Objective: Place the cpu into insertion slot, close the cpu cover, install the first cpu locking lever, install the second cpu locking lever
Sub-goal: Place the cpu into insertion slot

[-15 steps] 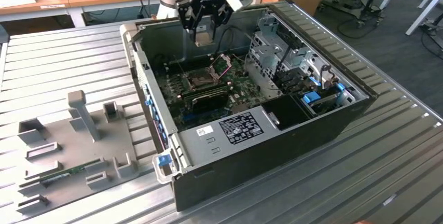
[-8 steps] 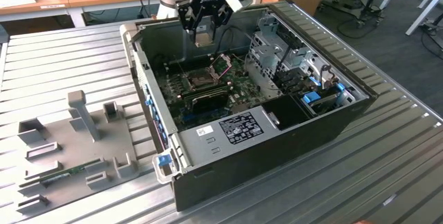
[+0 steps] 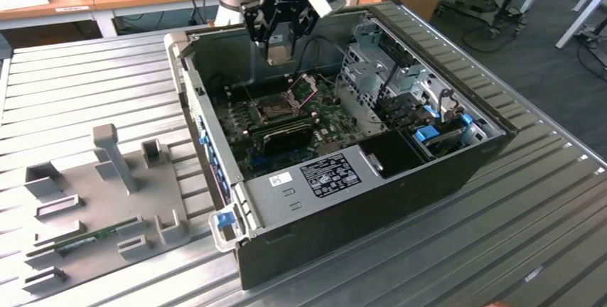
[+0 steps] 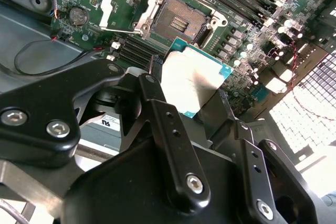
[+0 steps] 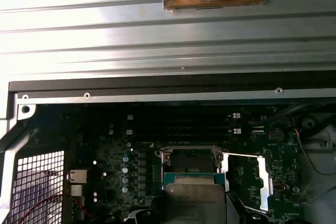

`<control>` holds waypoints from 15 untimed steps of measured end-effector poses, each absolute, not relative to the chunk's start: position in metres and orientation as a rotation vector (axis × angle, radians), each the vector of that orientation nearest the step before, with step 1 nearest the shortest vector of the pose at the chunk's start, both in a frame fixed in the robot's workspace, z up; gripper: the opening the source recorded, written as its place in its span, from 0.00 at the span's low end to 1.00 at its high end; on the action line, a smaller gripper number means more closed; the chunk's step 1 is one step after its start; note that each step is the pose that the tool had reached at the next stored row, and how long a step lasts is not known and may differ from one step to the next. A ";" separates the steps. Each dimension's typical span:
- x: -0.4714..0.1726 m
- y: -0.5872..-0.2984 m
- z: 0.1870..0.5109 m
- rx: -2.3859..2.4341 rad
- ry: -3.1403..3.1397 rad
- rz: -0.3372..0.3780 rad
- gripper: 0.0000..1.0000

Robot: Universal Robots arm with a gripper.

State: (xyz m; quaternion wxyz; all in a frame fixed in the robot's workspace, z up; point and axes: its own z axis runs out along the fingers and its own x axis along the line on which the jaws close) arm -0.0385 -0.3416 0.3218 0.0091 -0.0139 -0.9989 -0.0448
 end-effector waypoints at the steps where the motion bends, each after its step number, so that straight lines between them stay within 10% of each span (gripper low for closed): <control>1: -0.038 -0.342 0.322 -0.044 -3.120 -0.140 0.54; 15: -0.038 -0.342 0.319 -0.044 -3.120 -0.140 0.54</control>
